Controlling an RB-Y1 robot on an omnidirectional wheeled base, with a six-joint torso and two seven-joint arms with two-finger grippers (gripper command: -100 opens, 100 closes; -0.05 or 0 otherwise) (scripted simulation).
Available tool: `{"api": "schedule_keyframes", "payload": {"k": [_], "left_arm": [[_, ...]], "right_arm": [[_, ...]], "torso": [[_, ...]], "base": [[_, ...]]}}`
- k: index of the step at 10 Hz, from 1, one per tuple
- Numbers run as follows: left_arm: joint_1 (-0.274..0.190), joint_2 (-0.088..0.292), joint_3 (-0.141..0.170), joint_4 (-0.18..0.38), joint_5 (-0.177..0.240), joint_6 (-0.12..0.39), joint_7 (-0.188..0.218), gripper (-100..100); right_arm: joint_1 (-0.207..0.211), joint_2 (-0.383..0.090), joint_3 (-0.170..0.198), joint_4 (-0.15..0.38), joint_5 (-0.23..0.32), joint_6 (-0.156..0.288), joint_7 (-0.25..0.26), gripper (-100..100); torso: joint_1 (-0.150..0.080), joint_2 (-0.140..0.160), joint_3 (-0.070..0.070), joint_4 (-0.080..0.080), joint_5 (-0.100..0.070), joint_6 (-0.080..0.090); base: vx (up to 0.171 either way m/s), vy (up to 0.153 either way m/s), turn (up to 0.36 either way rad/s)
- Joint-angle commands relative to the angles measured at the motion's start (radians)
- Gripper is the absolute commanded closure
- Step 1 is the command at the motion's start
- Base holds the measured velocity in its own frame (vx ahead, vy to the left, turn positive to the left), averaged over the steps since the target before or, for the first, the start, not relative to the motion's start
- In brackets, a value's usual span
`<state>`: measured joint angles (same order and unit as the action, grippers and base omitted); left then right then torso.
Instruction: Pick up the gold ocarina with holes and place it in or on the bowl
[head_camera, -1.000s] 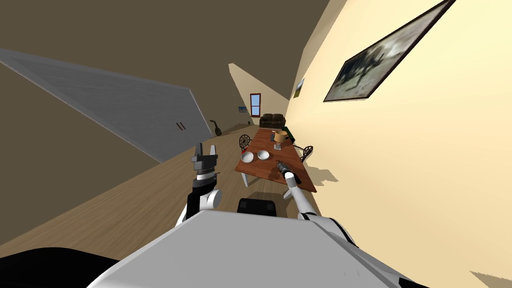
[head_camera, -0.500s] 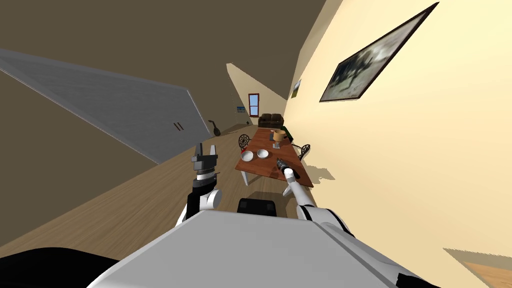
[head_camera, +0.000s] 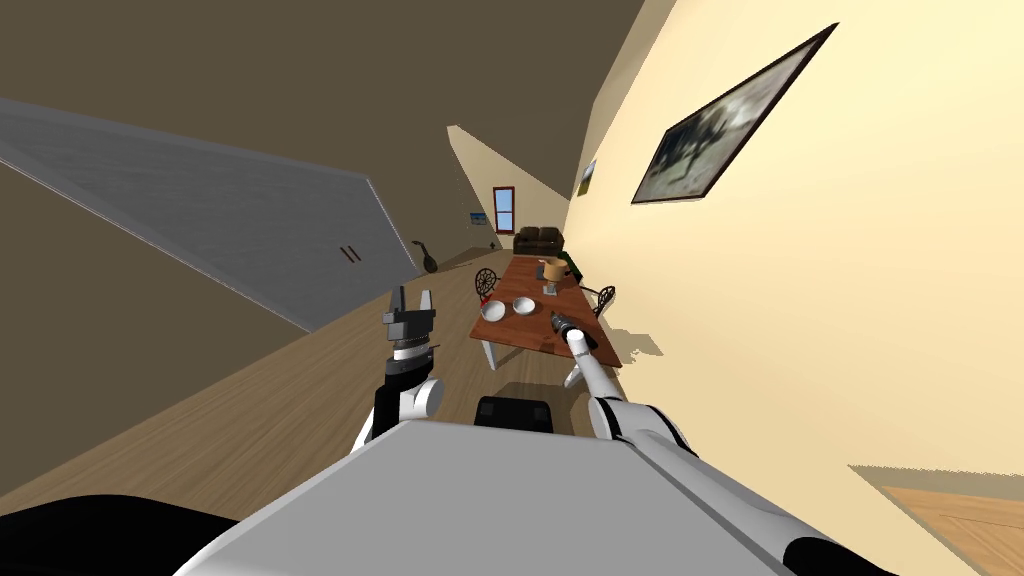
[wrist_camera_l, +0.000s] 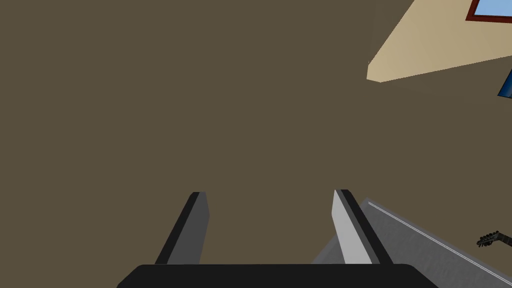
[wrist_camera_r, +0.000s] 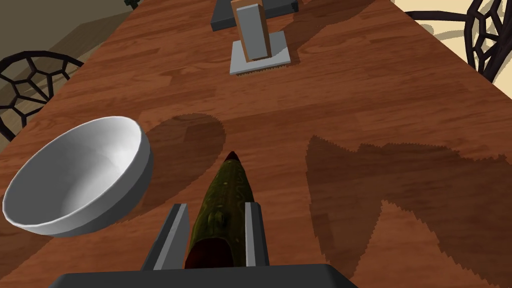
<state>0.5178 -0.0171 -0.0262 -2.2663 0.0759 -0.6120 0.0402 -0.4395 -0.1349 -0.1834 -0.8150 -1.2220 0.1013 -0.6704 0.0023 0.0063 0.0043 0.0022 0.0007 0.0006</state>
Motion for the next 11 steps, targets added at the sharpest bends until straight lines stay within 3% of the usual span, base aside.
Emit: {"api": "schedule_keyframes", "payload": {"k": [1,3,4,6,7,11], "left_arm": [[0.0,0.0,0.0,0.0,0.0,0.0,0.0,0],[0.0,0.0,0.0,0.0,0.0,0.0,0.0,0],[0.0,0.0,0.0,0.0,0.0,0.0,0.0,0],[0.0,0.0,0.0,0.0,0.0,0.0,0.0,0],[0.0,0.0,0.0,0.0,0.0,0.0,0.0,0],[0.0,0.0,0.0,0.0,0.0,0.0,0.0,0]], "right_arm": [[-0.029,0.008,-0.023,0.011,0.038,0.025,-0.022,100],[-0.079,0.006,-0.036,0.043,0.066,0.048,-0.047,100],[-0.079,0.006,-0.036,0.043,0.098,0.048,-0.047,100],[-0.079,0.006,-0.036,0.043,0.066,0.048,-0.047,100],[-0.123,0.001,-0.048,0.073,0.095,0.067,-0.068,100],[-0.195,-0.006,-0.071,0.124,0.157,0.092,-0.105,100]], "torso": [[0.0,0.0,0.0,0.0,0.0,0.0],[0.0,0.0,0.0,0.001,0.0,0.0],[0.001,0.001,0.001,0.001,0.0,0.0],[0.0,-0.001,0.0,0.0,0.0,0.0],[-0.001,-0.002,-0.001,0.0,0.0,0.0],[0.003,0.0,0.001,0.001,0.001,0.0]], "base": [[-0.035,0.018,-0.04],[-0.04,0.021,-0.076],[-0.024,0.02,-0.036],[-0.004,0.005,0.002],[-0.019,0.021,-0.082],[-0.021,0.054,-0.058]]}}
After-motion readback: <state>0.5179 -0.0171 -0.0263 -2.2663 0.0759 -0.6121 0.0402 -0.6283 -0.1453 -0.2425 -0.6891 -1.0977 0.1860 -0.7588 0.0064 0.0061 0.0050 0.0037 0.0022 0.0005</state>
